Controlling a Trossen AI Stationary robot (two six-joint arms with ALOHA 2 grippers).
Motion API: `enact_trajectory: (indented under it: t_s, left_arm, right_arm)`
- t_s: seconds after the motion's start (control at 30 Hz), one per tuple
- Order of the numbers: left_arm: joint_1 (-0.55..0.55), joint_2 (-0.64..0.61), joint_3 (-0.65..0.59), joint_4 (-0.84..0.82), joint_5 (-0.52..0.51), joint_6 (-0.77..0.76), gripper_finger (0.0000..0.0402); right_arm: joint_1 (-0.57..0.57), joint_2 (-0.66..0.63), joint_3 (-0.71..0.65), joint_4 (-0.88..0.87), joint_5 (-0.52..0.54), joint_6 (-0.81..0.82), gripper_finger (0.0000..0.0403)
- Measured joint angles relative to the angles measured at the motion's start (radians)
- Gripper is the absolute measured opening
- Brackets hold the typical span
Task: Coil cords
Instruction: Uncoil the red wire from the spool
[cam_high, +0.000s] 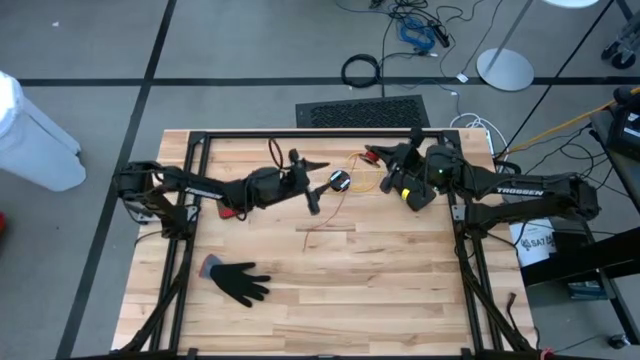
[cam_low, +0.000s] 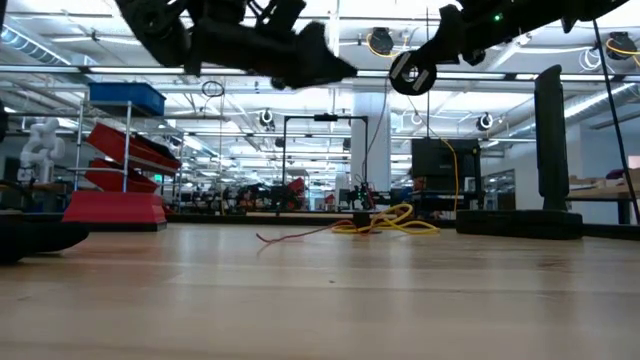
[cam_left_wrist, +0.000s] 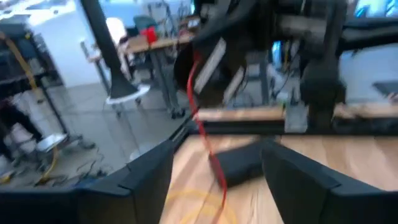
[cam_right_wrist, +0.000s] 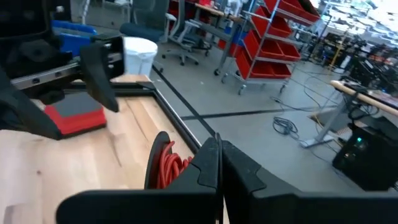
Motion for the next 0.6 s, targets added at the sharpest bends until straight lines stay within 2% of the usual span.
enact_trajectory:
  t_s: [0.13, 0.3, 0.43, 0.6]
  left_arm:
    - [0.006, 0.035, 0.066, -0.034, 0.018, -0.025, 0.0219]
    - [0.009, 0.101, 0.105, -0.06, 0.018, -0.028, 0.021]
    - [0.012, 0.144, 0.134, -0.052, -0.043, -0.068, 0.021]
    - [0.027, 0.172, 0.154, -0.016, 0.014, -0.104, 0.0209]
  right_arm:
    - [0.016, 0.032, 0.0, 0.056, 0.0, -0.008, 0.0]
    - [0.025, 0.05, 0.0, 0.087, 0.003, -0.019, 0.0]
    - [0.025, 0.051, 0.0, 0.092, 0.004, -0.021, 0.0]
    - [0.025, 0.051, 0.0, 0.09, 0.004, -0.029, 0.0]
